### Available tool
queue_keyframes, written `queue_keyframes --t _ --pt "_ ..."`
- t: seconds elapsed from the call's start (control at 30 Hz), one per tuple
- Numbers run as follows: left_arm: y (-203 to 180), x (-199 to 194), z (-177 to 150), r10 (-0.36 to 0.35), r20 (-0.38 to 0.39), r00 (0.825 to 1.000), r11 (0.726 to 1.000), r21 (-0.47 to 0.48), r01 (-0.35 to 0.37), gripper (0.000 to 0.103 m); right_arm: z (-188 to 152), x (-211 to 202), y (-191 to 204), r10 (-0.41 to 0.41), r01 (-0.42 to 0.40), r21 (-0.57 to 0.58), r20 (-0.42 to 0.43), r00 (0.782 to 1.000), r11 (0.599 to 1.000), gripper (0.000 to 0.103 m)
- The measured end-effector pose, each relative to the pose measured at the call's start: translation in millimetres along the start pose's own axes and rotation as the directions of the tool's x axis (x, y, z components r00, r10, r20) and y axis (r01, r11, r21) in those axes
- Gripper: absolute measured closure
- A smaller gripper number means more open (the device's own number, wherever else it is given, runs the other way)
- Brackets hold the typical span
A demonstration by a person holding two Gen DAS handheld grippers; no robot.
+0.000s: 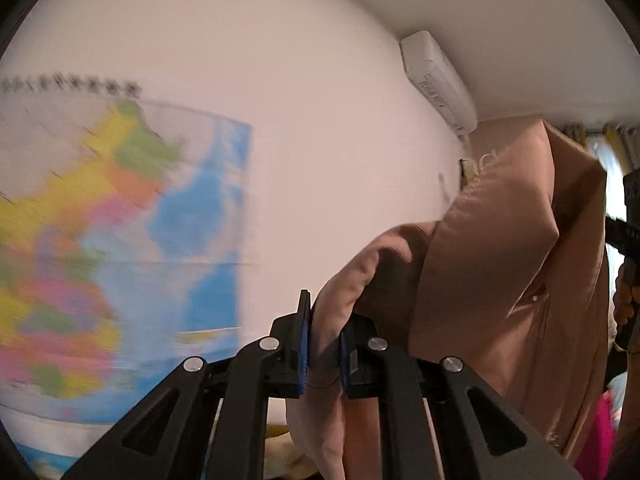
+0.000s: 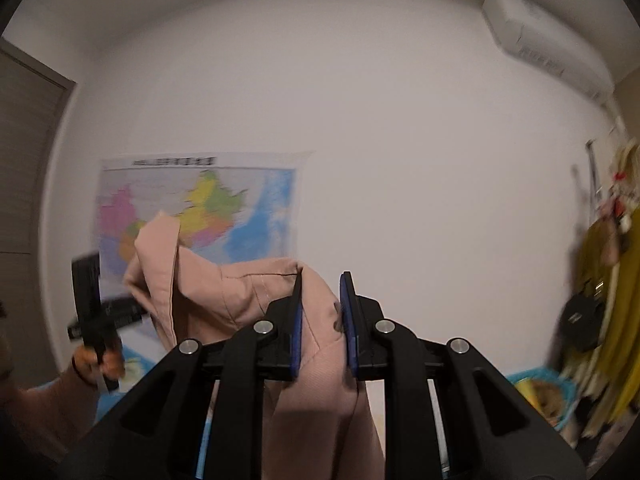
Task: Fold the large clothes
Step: 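Lift the pink jacket with the right gripper while the left gripper grasps it too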
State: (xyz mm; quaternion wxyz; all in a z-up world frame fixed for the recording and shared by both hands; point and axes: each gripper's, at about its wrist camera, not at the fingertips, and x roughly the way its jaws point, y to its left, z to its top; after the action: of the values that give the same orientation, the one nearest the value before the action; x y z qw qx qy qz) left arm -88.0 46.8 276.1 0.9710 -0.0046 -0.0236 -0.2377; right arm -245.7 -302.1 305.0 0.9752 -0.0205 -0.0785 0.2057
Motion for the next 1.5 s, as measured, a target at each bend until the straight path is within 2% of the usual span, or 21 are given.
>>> queue_keyframes --t 0.13,0.27,0.37,0.43,0.5,0.6,0.7,0.73,0.8,0.83,0.9,0.97,1.03,1.2,1.23,1.27,1.3,1.33,1.37,1.43,1.5 --pt "11.5 -87.5 10.1 0.133 -0.002 0.991 0.988 0.085 -0.132 0.093 -21.7 7.8 31.4 0.152 -0.151 0.057 -0.012 0.988 0.987 0.086" --pt "38.9 -146.2 9.8 0.256 -0.053 0.965 0.965 0.078 -0.252 0.093 -37.1 24.2 68.4 0.336 -0.335 0.1 0.007 0.942 0.937 0.092" --pt "51.0 -171.2 8.2 0.341 -0.112 0.933 0.94 0.071 -0.335 0.093 -40.0 39.1 72.8 0.348 -0.36 0.123 0.109 0.931 0.925 0.103" --pt "68.4 -169.8 -0.8 0.355 -0.174 0.919 0.935 0.042 -0.353 0.092 -47.0 66.5 67.9 0.424 -0.44 0.2 0.121 0.898 0.875 0.103" --pt "94.0 -148.0 -29.3 0.35 -0.279 0.894 0.932 0.008 -0.363 0.092 -69.2 110.7 72.0 0.45 -0.455 0.28 0.086 0.889 0.845 0.102" --pt "142.5 -109.3 -87.8 0.309 -0.451 0.837 0.923 -0.07 -0.378 0.092 -128.8 185.2 98.3 0.503 -0.437 0.347 -0.128 0.854 0.83 0.102" --pt "195.1 -89.5 -152.5 0.289 -0.581 0.761 0.89 -0.129 -0.437 0.093 -208.0 234.5 122.5 0.51 -0.381 0.376 -0.35 0.785 0.845 0.089" --pt "208.5 -81.2 -168.8 0.298 -0.613 0.731 0.877 -0.126 -0.463 0.093 -233.8 242.6 129.3 0.501 -0.357 0.38 -0.408 0.763 0.853 0.071" --pt "236.4 -69.5 -202.5 0.289 -0.667 0.687 0.852 -0.148 -0.503 0.093 -275.8 252.3 145.6 0.532 -0.359 0.405 -0.49 0.69 0.841 0.057" --pt "244.6 -67.8 -213.5 0.284 -0.68 0.676 0.843 -0.16 -0.514 0.093 -289.1 255.7 155.0 0.542 -0.365 0.41 -0.513 0.665 0.836 0.043" --pt "260.0 -67.3 -224.3 0.304 -0.686 0.661 0.827 -0.154 -0.541 0.093 -316.0 249.3 184.3 0.529 -0.392 0.356 -0.58 0.619 0.848 0.036" --pt "268.9 -67.2 -228.5 0.306 -0.684 0.662 0.822 -0.161 -0.546 0.093 -329.6 234.7 220.6 0.566 -0.468 0.331 -0.594 0.571 0.819 0.016" --pt "270.9 -67.2 -226.6 0.31 -0.683 0.662 0.82 -0.16 -0.55 0.092 -335.8 209.8 248.4 0.587 -0.541 0.284 -0.599 0.545 0.792 0.008" --pt "269.3 -71.4 -227.4 0.32 -0.674 0.666 0.822 -0.152 -0.549 0.092 -354.5 180.2 320.5 0.49 -0.627 0.04 -0.663 0.566 0.778 0.009" --pt "270.4 -73.8 -229.3 0.317 -0.675 0.667 0.82 -0.158 -0.55 0.092 -361.7 183.8 326.1 0.452 -0.616 0.006 -0.685 0.571 0.788 0.021" --pt "271.7 -75.9 -231.1 0.317 -0.677 0.664 0.816 -0.163 -0.555 0.092 -371.4 185.2 327.6 0.398 -0.592 -0.031 -0.711 0.579 0.805 0.045" --pt "273.2 -78.8 -234.1 0.317 -0.682 0.659 0.81 -0.167 -0.563 0.092 -380.2 196.3 324.6 0.344 -0.56 -0.041 -0.751 0.564 0.828 0.062" --pt "274.5 -82.5 -238.2 0.312 -0.688 0.655 0.803 -0.178 -0.569 0.092 -383.5 203.7 309.9 0.353 -0.532 0.016 -0.766 0.537 0.846 0.089" --pt "274.9 -85.9 -242.1 0.302 -0.695 0.653 0.8 -0.188 -0.57 0.092 -375.8 213.4 287.6 0.393 -0.482 0.11 -0.744 0.54 0.869 0.09" --pt "274.4 -91.6 -244.6 0.292 -0.698 0.654 0.798 -0.2 -0.569 0.092 -350.3 224.6 248.7 0.379 -0.393 0.15 -0.697 0.608 0.907 0.091" --pt "276.7 -96.1 -239.4 0.254 -0.676 0.692 0.798 -0.258 -0.544 0.092 -311.4 237.7 209.0 0.348 -0.308 0.178 -0.635 0.69 0.935 0.092"
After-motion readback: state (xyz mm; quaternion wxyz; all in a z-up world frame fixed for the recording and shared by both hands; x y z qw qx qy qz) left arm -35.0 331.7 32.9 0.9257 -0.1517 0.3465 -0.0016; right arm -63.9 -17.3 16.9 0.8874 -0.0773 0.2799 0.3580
